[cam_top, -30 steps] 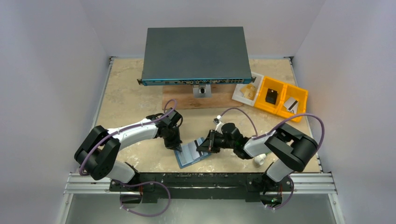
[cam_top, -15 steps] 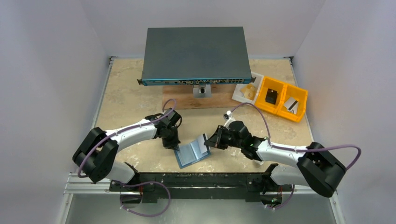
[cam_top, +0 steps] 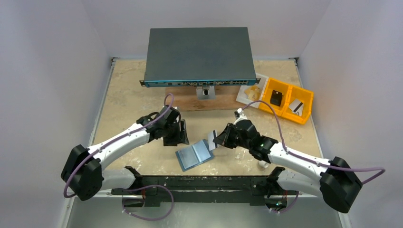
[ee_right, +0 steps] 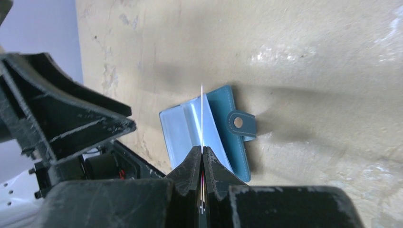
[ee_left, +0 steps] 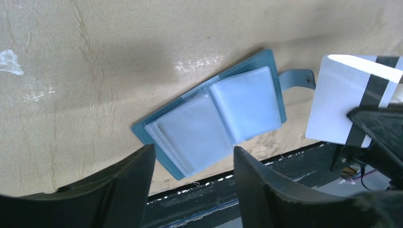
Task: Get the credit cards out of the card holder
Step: Place the credit card in the storage box.
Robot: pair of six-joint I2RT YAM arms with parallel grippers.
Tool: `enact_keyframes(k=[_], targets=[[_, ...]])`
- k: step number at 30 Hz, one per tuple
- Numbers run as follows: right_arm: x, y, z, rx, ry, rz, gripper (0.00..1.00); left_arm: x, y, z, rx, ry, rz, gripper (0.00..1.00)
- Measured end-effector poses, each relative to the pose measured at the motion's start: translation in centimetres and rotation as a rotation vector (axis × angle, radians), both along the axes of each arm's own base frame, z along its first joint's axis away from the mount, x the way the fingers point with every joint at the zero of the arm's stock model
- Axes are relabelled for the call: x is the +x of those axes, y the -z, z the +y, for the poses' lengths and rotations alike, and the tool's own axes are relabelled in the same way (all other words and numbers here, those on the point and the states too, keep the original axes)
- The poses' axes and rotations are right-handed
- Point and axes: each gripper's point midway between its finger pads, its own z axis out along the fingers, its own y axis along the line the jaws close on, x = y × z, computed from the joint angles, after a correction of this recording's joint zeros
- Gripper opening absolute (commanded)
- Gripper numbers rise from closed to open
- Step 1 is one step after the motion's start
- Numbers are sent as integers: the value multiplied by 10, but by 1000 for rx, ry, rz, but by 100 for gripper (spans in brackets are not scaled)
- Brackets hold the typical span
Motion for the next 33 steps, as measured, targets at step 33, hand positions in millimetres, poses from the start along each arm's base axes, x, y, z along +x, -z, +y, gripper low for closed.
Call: enact_keyframes(k=[33], targets=[[166, -67, -305, -370, 882, 54, 0, -11, -49, -12, -99, 192, -70, 81]])
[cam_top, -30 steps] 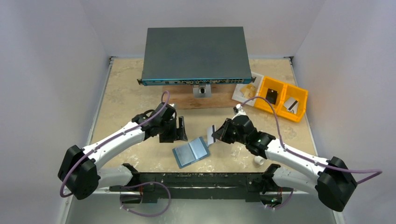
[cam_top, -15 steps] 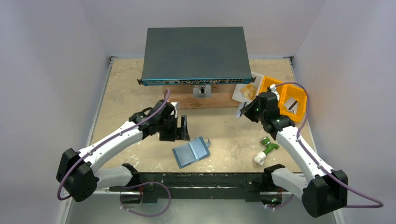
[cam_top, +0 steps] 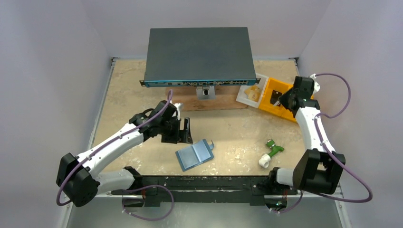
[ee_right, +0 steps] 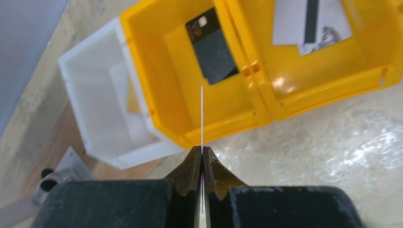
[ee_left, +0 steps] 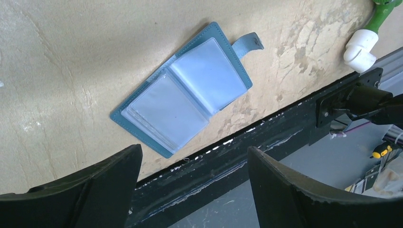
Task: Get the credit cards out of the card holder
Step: Place the credit card in the storage box.
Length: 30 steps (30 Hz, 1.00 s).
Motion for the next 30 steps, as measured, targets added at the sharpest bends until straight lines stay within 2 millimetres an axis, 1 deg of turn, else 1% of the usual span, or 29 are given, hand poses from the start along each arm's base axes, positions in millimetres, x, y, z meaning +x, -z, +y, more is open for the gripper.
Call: enact_keyframes(k=[5, 9, 12, 17, 20, 22, 23, 27, 28, 30], targets=[[5, -1, -43, -116, 112, 58, 0, 0, -6, -1, -6, 20, -11, 81], [3, 4, -75, -217, 205, 135, 0, -1, -8, -2, -7, 36, -14, 81], [7, 12, -96, -297, 260, 201, 0, -3, -10, -1, -4, 48, -7, 81], [17, 34, -120, -395, 305, 323, 0, -4, -18, 0, 1, 71, -18, 81], [26, 47, -129, -431, 310, 388, 0, -3, -24, 0, 5, 85, -28, 82], [36, 56, -135, -453, 309, 429, 0, -2, -26, 0, 6, 89, -30, 81], [40, 60, -138, -461, 308, 443, 3, -2, -27, 0, 8, 90, -30, 82], [49, 71, -142, -478, 290, 493, 22, -3, -27, 1, 17, 99, -28, 82], [51, 70, -142, -479, 287, 496, 29, -3, -26, 2, 19, 100, -27, 82], [53, 68, -143, -485, 272, 504, 46, -3, -26, 2, 21, 100, -25, 82]])
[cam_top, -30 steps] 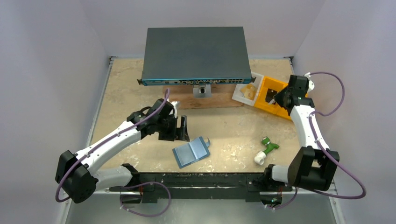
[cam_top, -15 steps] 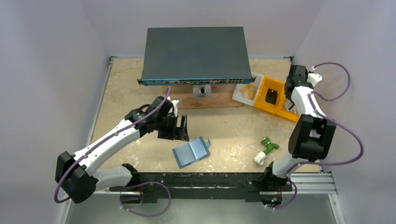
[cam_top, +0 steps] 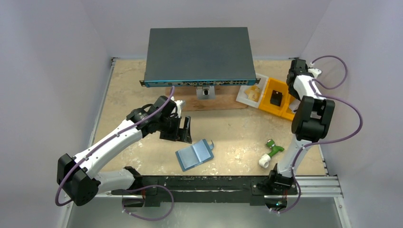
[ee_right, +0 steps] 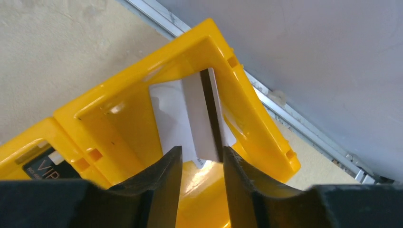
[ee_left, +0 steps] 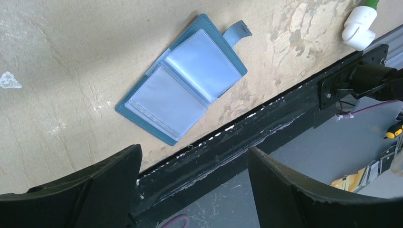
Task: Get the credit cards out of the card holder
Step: Place the credit card in the storage box, then remove the credit card from the card holder.
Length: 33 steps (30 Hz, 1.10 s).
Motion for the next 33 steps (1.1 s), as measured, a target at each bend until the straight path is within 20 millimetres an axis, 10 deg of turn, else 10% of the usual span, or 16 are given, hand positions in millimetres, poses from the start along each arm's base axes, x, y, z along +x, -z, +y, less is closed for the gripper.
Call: enact_keyframes(k=[9, 20, 25, 33], targets=[[5, -26, 11, 42, -62, -45, 87, 0, 0, 0, 2, -2, 0, 82], [-11, -100, 88, 93, -271, -233, 99, 3, 2, 3, 16, -14, -12, 82], [-39, -103, 148, 142, -428, -261, 99, 3, 6, 4, 26, -22, -8, 82], [-98, -104, 189, 267, -536, -364, 99, 8, 10, 7, 41, -67, -17, 82]])
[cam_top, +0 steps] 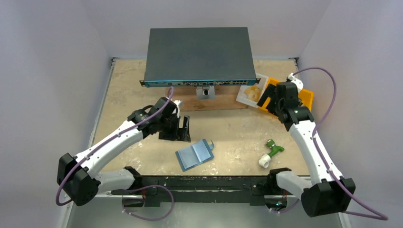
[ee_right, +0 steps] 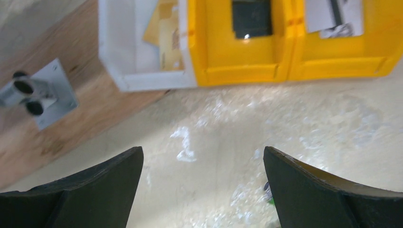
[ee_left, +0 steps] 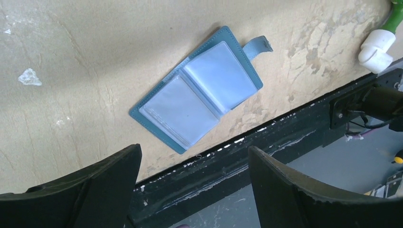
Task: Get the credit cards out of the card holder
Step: Remove the credit card from the card holder.
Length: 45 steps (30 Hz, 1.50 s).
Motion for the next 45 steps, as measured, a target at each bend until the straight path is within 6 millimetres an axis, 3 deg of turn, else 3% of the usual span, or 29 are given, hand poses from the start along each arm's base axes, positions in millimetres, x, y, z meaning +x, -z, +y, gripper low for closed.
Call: enact_keyframes(k=[4, 13, 19, 27, 31, 36, 41, 45], targets=[[-21, 19, 42, 97, -123, -3, 99, 3, 7, 3, 15, -42, -2, 83], [-86, 79, 142, 232, -443, 122, 95, -1, 44, 21, 84, -185, 51, 83], [-122, 87, 218, 256, -691, 137, 81, -8, 59, 36, 112, -279, 75, 83], [-145, 100, 296, 198, -889, 162, 53, -7, 69, 68, 141, -463, 80, 83], [-156, 106, 330, 173, -972, 170, 50, -10, 75, 82, 139, -537, 96, 83], [-160, 126, 360, 131, -1027, 200, 50, -13, 78, 92, 131, -591, 109, 83], [-161, 158, 362, 65, -1033, 260, 50, -15, 78, 95, 122, -603, 108, 83], [-160, 170, 363, 31, -1033, 278, 50, -17, 80, 95, 118, -601, 114, 83]])
